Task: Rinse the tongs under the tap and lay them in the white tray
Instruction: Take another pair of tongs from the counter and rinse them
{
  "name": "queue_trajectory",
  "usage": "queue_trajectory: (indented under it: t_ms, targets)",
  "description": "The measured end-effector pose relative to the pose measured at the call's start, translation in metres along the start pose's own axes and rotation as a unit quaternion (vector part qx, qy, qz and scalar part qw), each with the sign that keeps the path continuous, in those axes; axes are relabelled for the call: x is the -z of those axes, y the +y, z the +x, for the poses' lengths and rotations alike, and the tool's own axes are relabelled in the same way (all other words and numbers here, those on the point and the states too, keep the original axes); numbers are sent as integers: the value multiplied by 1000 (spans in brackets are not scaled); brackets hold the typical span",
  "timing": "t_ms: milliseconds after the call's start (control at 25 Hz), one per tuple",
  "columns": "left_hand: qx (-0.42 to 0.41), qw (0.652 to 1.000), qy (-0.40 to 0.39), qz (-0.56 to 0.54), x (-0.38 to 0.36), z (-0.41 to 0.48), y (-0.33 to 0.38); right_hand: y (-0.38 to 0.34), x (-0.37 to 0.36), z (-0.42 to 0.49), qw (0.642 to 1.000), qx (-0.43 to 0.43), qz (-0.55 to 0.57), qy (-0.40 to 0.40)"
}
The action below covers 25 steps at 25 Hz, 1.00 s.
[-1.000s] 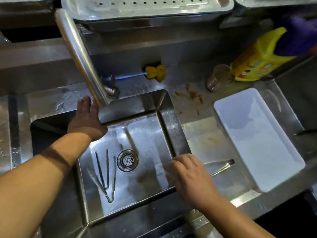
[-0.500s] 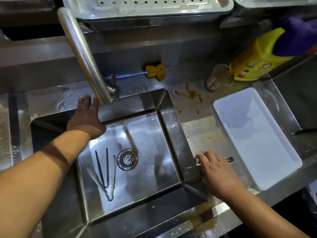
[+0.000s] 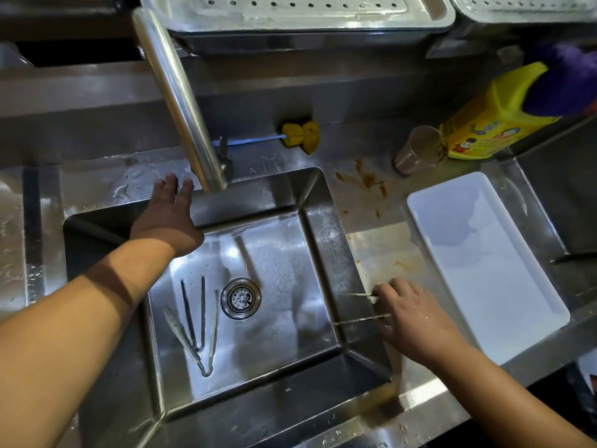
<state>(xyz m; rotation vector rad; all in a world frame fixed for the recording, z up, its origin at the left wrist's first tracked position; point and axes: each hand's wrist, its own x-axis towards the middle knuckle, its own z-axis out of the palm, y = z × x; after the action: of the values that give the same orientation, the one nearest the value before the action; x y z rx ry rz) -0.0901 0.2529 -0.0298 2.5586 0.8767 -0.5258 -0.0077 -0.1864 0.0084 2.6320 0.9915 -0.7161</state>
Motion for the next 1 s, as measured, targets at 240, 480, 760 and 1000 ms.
queue_trajectory:
  t_ms: [240, 480, 760, 1000]
  targets:
    - [-18, 996, -10, -83, 7, 3, -14, -94, 45, 49, 929, -6, 371, -13]
    - [122, 908, 79, -393, -7, -35, 5, -176, 65, 105, 787, -20, 612, -75]
    - [167, 756, -102, -624, -38, -79, 37, -212, 71, 122, 877, 48, 476, -50]
    - [187, 733, -114, -644, -21, -77, 24, -193, 128, 185, 798, -19, 602, 7]
